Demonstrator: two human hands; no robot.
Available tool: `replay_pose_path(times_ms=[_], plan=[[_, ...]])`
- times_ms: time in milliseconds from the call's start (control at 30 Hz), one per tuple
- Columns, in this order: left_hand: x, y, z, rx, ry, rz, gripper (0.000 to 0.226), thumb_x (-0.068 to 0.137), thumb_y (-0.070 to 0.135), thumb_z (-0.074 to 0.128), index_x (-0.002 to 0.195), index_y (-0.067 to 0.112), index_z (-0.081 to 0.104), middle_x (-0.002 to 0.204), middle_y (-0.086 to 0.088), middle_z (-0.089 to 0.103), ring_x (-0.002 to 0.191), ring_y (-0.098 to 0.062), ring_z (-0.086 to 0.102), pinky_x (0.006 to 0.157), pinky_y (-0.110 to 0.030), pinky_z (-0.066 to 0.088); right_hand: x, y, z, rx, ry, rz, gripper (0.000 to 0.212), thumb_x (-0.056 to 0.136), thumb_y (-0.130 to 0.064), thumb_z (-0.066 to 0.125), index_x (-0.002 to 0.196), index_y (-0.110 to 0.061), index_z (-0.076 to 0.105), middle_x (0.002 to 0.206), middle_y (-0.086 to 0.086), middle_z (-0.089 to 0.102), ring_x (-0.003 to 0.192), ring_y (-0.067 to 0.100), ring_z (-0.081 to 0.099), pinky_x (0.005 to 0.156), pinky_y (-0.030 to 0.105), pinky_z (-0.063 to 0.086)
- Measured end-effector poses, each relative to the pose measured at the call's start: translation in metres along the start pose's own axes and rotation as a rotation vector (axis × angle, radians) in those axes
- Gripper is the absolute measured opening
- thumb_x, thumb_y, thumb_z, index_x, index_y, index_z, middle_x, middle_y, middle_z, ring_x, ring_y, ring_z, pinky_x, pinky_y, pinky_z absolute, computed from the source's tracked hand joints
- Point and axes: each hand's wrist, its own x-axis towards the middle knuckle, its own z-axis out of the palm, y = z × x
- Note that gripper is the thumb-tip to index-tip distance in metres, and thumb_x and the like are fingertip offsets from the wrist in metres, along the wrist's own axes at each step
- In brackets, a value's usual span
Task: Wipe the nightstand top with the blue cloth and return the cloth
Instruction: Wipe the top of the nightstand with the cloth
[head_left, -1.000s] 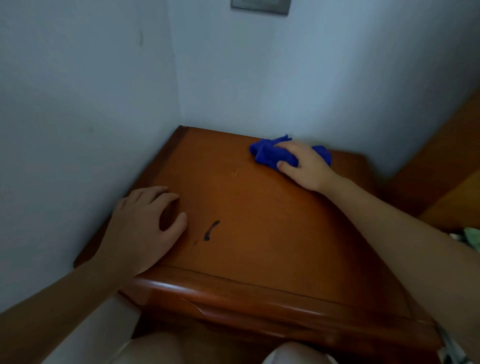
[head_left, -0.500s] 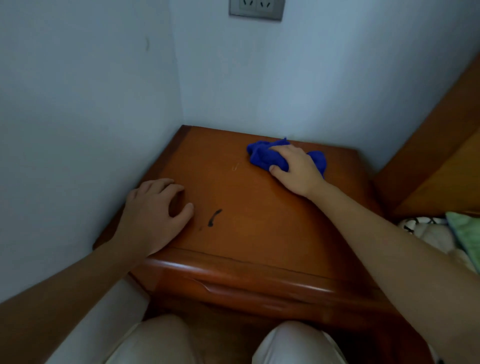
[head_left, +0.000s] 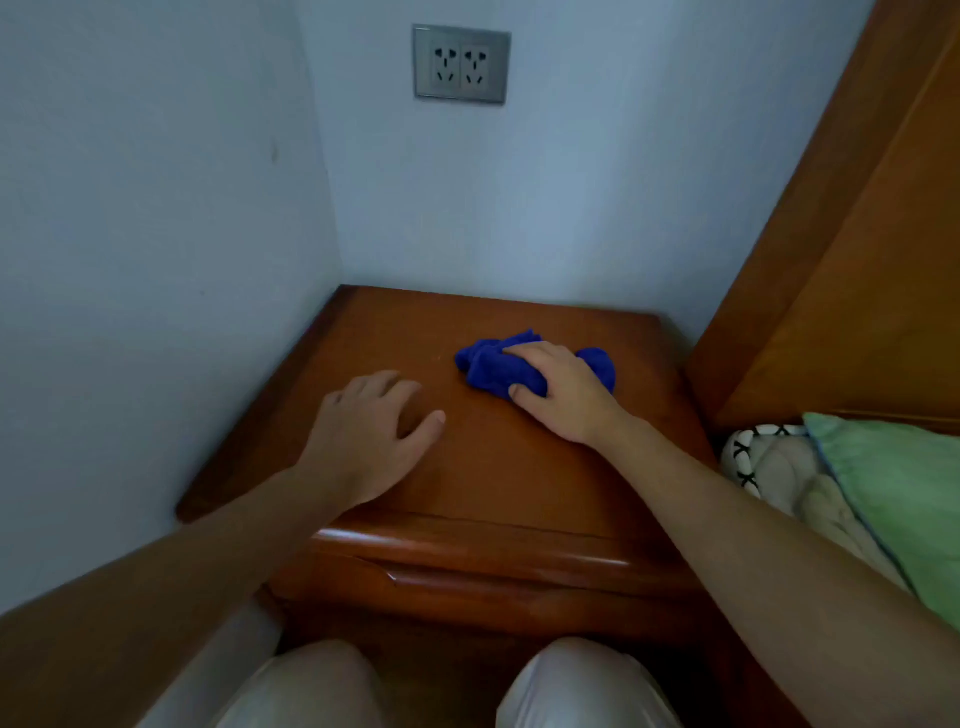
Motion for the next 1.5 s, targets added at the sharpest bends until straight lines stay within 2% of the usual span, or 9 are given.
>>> replay_pose_path(times_ms=[133, 333, 600, 733, 967, 1133, 1200, 1267, 1500], plan=[[0.010, 0.026, 0.022, 0.016, -0.035, 0.109, 0.071, 0.088, 0.073, 0.022, 0.136, 0.031, 0.053, 0.147, 0.001, 0.049, 0.137, -0.019, 0.040, 0.112, -0.046, 0.033, 0.025, 0.032, -0.007, -0.021, 0.052, 0.086, 0.049, 0.095, -0.039, 0.061, 0.141, -0.026, 0.053, 0.139, -0.001, 0.057, 0.127, 0.022, 0.050, 0.105, 0.038, 0.039], [0.012, 0.024, 0.033, -0.024, 0.006, 0.107, 0.065, 0.091, 0.069, 0.023, 0.135, 0.033, 0.055, 0.144, 0.006, 0.048, 0.137, -0.015, 0.038, 0.113, -0.042, 0.028, 0.064, 0.069, -0.008, -0.024, 0.083, 0.122, 0.047, 0.093, -0.040, 0.062, 0.137, -0.025, 0.057, 0.136, -0.001, 0.060, 0.126, 0.022, 0.052, 0.105, 0.049, 0.042], [0.010, 0.025, 0.031, -0.038, 0.010, 0.095, 0.064, 0.090, 0.068, 0.025, 0.134, 0.033, 0.056, 0.144, 0.008, 0.048, 0.138, -0.014, 0.037, 0.114, -0.041, 0.027, 0.109, 0.084, -0.007, -0.063, 0.105, 0.206, 0.041, 0.091, -0.041, 0.057, 0.129, -0.026, 0.062, 0.122, -0.001, 0.065, 0.115, 0.023, 0.056, 0.095, 0.046, 0.046], [0.008, 0.027, 0.029, -0.048, 0.011, 0.100, 0.066, 0.090, 0.067, 0.024, 0.135, 0.033, 0.056, 0.145, 0.006, 0.049, 0.138, -0.014, 0.037, 0.114, -0.040, 0.027, 0.083, 0.069, -0.003, -0.047, 0.051, 0.100, 0.046, 0.086, -0.050, 0.053, 0.128, -0.032, 0.060, 0.126, -0.007, 0.064, 0.117, 0.019, 0.056, 0.098, 0.050, 0.047], [0.008, 0.026, 0.031, -0.059, 0.061, 0.129, 0.057, 0.093, 0.058, 0.035, 0.125, 0.023, 0.067, 0.134, 0.000, 0.062, 0.126, -0.015, 0.053, 0.104, -0.038, 0.042, 0.025, 0.051, -0.016, 0.017, -0.066, -0.172, 0.047, 0.092, -0.039, 0.062, 0.138, -0.031, 0.053, 0.135, -0.016, 0.056, 0.127, 0.009, 0.050, 0.109, 0.029, 0.035], [0.007, 0.026, 0.031, -0.055, 0.071, 0.124, 0.054, 0.093, 0.057, 0.039, 0.126, 0.024, 0.067, 0.134, 0.003, 0.062, 0.126, -0.013, 0.052, 0.104, -0.036, 0.042, 0.077, 0.101, -0.026, -0.107, 0.049, 0.164, 0.060, 0.084, -0.058, 0.048, 0.134, -0.026, 0.057, 0.133, 0.002, 0.060, 0.125, 0.026, 0.054, 0.103, 0.045, 0.044], [0.007, 0.026, 0.031, -0.059, 0.071, 0.123, 0.053, 0.093, 0.056, 0.041, 0.125, 0.024, 0.067, 0.133, 0.003, 0.062, 0.126, -0.013, 0.052, 0.104, -0.038, 0.043, 0.093, 0.103, -0.024, -0.178, 0.080, 0.279, 0.049, 0.087, -0.052, 0.049, 0.125, -0.024, 0.059, 0.125, 0.006, 0.061, 0.118, 0.031, 0.056, 0.091, 0.045, 0.047], [0.008, 0.027, 0.030, -0.065, 0.064, 0.124, 0.053, 0.094, 0.056, 0.041, 0.126, 0.024, 0.067, 0.134, 0.003, 0.062, 0.127, -0.013, 0.052, 0.105, -0.038, 0.043, 0.096, 0.098, -0.017, -0.222, 0.103, 0.299, 0.042, 0.092, -0.044, 0.052, 0.127, -0.022, 0.058, 0.127, 0.007, 0.060, 0.119, 0.034, 0.054, 0.092, 0.045, 0.045], [0.007, 0.027, 0.029, -0.059, 0.063, 0.135, 0.055, 0.093, 0.057, 0.039, 0.126, 0.022, 0.067, 0.134, 0.001, 0.062, 0.125, -0.015, 0.053, 0.103, -0.035, 0.040, 0.034, 0.053, -0.011, -0.088, -0.055, -0.100, 0.052, 0.094, -0.043, 0.058, 0.144, -0.030, 0.049, 0.146, -0.006, 0.053, 0.133, 0.018, 0.046, 0.107, 0.038, 0.035]])
